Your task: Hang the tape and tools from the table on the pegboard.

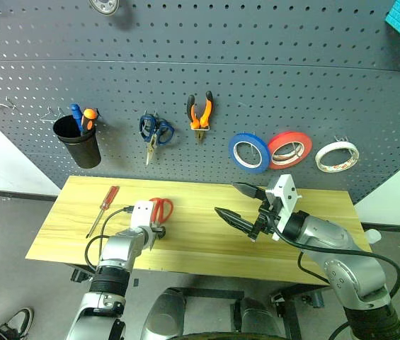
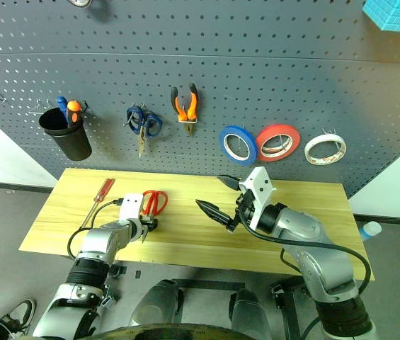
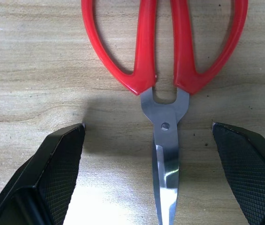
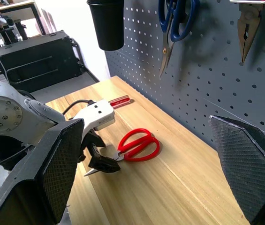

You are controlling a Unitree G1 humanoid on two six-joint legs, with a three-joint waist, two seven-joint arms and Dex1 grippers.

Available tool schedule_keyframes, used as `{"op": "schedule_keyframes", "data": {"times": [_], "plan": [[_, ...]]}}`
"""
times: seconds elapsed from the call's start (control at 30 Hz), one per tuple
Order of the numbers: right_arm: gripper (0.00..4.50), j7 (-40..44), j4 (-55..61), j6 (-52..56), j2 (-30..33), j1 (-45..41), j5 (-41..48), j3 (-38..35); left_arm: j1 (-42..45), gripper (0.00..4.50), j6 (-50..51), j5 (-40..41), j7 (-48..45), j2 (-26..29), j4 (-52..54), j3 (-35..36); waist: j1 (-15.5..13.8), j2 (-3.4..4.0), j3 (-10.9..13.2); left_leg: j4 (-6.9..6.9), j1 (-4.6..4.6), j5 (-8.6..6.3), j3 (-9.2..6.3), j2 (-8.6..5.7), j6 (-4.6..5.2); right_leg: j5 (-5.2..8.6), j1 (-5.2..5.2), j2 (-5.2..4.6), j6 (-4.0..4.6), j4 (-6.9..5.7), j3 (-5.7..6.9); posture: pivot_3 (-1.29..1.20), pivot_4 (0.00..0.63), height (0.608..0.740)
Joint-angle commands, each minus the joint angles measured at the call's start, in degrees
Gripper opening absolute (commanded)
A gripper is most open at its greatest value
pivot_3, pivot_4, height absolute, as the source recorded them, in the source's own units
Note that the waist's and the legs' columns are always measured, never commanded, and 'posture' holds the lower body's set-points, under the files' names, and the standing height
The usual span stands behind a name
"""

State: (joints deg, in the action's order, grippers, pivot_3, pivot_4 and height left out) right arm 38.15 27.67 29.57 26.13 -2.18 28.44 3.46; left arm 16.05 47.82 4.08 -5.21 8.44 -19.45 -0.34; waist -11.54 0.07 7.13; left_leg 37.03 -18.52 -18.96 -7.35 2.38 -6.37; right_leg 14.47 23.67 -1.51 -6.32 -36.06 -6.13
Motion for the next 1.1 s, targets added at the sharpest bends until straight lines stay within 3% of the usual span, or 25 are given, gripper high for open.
{"op": "schedule_keyframes", "data": {"times": [0.03, 0.27, 0.37, 0.67, 1.1], "plan": [[4.46, -0.6, 3.04, -0.25, 0.02, -0.3, 1.01, -0.99, -1.25, 4.5, -0.34, -1.53, -0.16, 0.08, -6.08, -1.24, 0.05, 0.07, -0.05, -0.02, 0.14, -0.01, 0.0, 0.0, 0.01, 0.03, -0.14, 0.0, -0.03, 0.04, 0.0, 0.33, 0.107, 0.74], [4.46, -1.5, 3.63, 0.03, 0.19, -0.04, 1.09, -1.32, -0.94, 4.5, -2.51, -1.43, -0.5, -0.26, -9.32, -0.69, 0.59, 0.32, -0.2, -0.03, 0.21, -0.01, -0.01, -0.03, 0.0, 0.19, -0.21, -0.03, -0.29, 0.04, 0.0, 0.32, 0.108, 0.74], [4.5, -1.72, 3.65, 0.09, 0.39, 0.02, 1.1, -1.64, -1.05, 3.92, -2.77, -1.26, -0.63, -0.43, -9.45, -0.46, 1.47, 0.36, -0.22, -0.04, 0.2, -0.01, -0.01, -0.04, 0.0, 0.21, -0.21, -0.05, -0.32, 0.05, 0.01, 0.32, 0.109, 0.74], [4.5, -2.3, 2.87, -0.28, 0.04, -0.48, 0.47, -1.42, -1.15, 1.07, -2.79, -1.2, -0.79, -0.71, -9.24, -0.17, 3.27, 0.34, -0.21, -0.11, 0.2, -0.01, -0.02, -0.04, 0.0, 0.23, -0.19, -0.05, -0.35, 0.06, 0.01, 0.33, 0.107, 0.74], [4.5, -2.72, 2.06, -0.78, -0.29, -0.87, -0.19, -0.92, -4.37, 1.06, -4.31, -1.68, -2.89, -0.42, -2.86, -1.98, 3.33, 0.35, -0.21, -0.32, 0.15, -0.02, -0.02, -0.03, -0.01, 0.25, -0.08, -0.06, -0.38, 0.23, 0.0, 0.33, 0.101, 0.74]]}}
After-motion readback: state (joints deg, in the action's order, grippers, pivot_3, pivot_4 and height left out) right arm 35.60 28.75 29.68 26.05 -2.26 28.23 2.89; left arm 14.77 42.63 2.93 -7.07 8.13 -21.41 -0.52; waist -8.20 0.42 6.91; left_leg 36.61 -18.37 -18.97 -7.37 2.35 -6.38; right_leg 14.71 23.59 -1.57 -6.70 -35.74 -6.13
